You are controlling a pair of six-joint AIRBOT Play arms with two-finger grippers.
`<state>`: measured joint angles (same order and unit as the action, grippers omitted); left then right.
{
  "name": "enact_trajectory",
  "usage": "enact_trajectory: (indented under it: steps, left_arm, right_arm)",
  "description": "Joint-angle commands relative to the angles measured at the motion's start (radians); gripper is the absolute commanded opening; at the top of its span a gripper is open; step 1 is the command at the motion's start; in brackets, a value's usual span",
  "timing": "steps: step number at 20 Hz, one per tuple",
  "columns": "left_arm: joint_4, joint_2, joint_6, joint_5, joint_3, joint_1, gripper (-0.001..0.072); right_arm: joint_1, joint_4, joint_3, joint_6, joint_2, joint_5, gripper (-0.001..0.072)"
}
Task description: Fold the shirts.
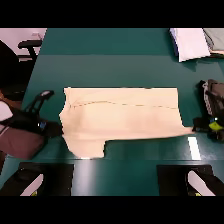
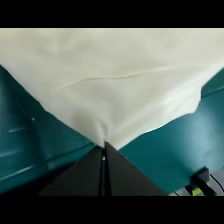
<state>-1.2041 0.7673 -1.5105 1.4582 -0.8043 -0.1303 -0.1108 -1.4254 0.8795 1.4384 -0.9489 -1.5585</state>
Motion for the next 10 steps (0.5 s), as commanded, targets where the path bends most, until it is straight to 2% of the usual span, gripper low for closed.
enact_trajectory:
  steps: [1,4,7,10]
  left_arm:
    - [-0.097,0.145,0.059,-0.161,-0.136,0.0,0.0027]
    - [-0.143,0.348,0.08,-0.307,-0.309,0.0,0.0027]
    - [-0.143,0.547,0.125,-0.383,-0.468,0.0,0.0028]
    - [-0.143,0.705,0.131,-0.447,-0.572,0.0,0.0028]
  right_arm:
    - [0.063,-0.008,0.177,0.024,-0.135,0.057,0.0012]
    - [0.094,-0.007,0.364,0.024,-0.322,0.081,0.0013]
    - [0.103,-0.005,0.511,0.024,-0.48,0.109,0.0013]
    - [0.103,0.038,0.619,0.024,-0.612,0.112,0.0013]
